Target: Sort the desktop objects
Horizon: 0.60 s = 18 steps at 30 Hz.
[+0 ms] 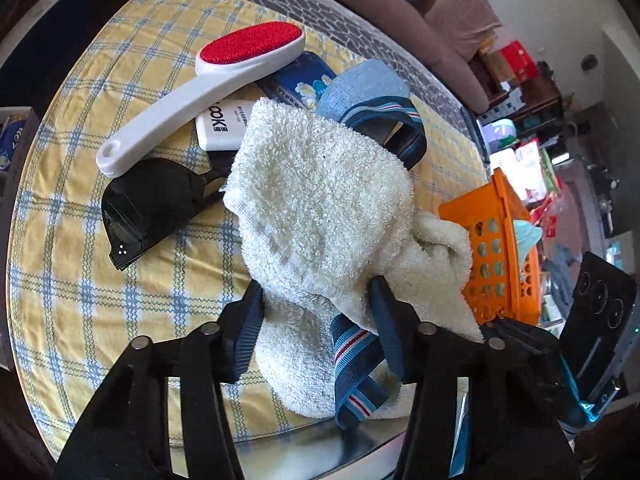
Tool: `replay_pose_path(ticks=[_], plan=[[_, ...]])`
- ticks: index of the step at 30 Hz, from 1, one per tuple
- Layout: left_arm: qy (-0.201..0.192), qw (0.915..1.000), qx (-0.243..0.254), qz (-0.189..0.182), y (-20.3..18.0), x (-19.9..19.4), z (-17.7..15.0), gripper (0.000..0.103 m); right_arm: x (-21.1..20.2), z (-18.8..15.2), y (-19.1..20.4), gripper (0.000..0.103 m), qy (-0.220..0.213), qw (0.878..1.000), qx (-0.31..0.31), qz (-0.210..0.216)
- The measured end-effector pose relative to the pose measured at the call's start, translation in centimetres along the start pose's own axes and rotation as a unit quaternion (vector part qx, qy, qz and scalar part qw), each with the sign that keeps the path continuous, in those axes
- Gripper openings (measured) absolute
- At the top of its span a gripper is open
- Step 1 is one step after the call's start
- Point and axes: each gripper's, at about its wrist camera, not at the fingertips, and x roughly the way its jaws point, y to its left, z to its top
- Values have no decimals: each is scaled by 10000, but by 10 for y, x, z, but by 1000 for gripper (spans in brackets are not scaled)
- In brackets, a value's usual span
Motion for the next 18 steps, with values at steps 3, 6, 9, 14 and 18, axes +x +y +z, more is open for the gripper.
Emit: replay_pose_path(ticks=[3, 6, 9, 14, 18], plan=[[-93, 9999, 67, -37, -6, -8, 2, 32, -6, 2, 3, 16, -94, 9999, -52, -65], [-167, 9997, 172, -2, -12, -13, 3, 28, -9, 5, 7, 15, -145, 9998, -102, -114], [-261, 9994, 232, -61, -18, -20, 3, 22, -13, 5, 9, 14, -219, 9997, -101, -86], [-415, 9980, 389, -286, -35, -38, 7, 19, -28, 12, 10, 13, -425, 9991, -23, 53], [-596, 9947, 699, -467, -62, -60, 13, 18, -49, 25, 12, 12, -650, 9973, 141, 323]])
